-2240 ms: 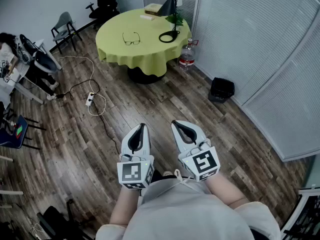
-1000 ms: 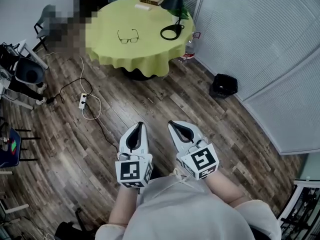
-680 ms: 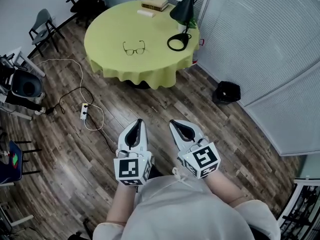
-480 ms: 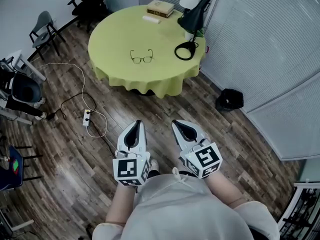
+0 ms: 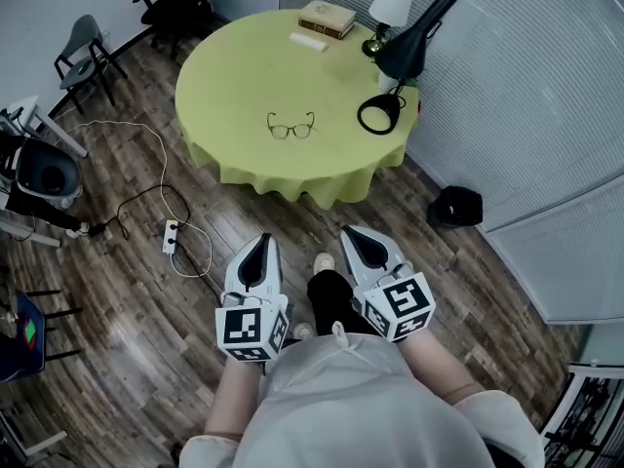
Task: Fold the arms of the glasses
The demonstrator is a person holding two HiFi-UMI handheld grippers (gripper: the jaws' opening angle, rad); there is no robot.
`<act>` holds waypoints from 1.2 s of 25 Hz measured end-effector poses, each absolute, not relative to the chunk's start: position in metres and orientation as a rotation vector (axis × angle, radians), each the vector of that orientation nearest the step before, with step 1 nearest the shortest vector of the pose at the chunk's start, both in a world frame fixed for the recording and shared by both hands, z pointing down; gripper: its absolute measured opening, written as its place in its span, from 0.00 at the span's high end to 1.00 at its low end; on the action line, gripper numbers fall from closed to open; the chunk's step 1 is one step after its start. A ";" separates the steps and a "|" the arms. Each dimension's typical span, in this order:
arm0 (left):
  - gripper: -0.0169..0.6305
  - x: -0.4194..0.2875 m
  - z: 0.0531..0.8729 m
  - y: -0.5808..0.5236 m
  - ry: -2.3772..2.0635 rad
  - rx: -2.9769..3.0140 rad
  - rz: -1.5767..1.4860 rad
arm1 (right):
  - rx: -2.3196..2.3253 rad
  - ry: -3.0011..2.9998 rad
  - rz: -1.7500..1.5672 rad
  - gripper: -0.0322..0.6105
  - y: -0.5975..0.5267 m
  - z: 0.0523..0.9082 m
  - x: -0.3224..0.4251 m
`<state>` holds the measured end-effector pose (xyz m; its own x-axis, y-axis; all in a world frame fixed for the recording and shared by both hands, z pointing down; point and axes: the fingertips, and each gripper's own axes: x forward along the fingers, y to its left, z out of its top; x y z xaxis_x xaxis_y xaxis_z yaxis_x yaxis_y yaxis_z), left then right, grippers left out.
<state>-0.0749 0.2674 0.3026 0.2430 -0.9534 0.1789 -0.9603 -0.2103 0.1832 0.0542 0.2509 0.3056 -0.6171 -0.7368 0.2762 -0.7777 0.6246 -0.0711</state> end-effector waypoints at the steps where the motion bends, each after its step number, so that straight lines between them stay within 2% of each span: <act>1: 0.96 -0.078 0.305 0.257 -1.798 2.256 0.043 | 1.237 -2.633 0.273 0.95 0.240 0.308 0.052; 19: 0.96 -0.084 0.294 0.007 -1.936 2.183 0.091 | 1.067 -2.650 0.288 0.95 -0.028 0.321 0.050; 30: 0.96 -0.117 0.390 -0.095 -1.838 2.031 0.272 | 1.027 -2.454 0.457 0.95 -0.134 0.426 0.046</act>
<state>-0.1172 -0.0947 0.3904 0.1225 -0.9111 0.3935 -0.9861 -0.0669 0.1522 0.0463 -0.1340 0.4259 -0.6280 -0.5859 0.5122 -0.7311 0.6698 -0.1303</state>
